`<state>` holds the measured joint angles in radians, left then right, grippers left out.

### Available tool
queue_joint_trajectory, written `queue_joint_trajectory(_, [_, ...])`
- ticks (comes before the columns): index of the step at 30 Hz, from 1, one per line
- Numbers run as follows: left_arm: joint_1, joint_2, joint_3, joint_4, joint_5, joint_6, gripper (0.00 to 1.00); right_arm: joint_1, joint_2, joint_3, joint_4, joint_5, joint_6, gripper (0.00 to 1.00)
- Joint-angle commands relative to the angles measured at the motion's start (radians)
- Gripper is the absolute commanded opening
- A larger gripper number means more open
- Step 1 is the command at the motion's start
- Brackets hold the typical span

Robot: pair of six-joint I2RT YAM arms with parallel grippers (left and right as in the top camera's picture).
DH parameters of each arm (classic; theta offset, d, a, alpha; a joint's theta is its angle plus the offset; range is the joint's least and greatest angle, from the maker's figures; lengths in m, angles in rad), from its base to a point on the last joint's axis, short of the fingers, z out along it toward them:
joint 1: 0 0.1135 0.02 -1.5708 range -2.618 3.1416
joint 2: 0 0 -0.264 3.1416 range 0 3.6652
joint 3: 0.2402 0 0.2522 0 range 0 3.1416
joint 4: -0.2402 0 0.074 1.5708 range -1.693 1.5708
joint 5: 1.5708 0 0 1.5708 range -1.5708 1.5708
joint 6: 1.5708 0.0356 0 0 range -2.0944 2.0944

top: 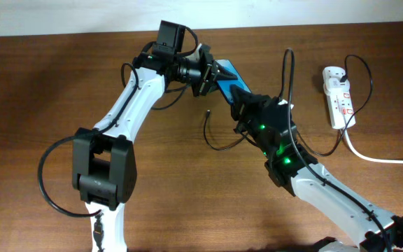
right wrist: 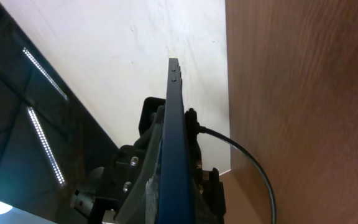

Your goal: Plug charger to phone and switch on socket

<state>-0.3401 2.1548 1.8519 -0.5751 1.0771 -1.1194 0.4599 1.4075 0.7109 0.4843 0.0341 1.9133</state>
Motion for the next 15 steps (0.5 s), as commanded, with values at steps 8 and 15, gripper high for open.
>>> queue_joint_trajectory(8, [-0.015,0.005,0.004,-0.001,0.000,0.015,0.02,0.030,-0.004,0.021,0.010,-0.021,-0.101,0.04])
queue_joint_trajectory(15, [-0.003,0.005,0.004,-0.001,-0.001,0.068,0.00,-0.004,-0.004,0.021,0.011,-0.025,-0.098,0.04])
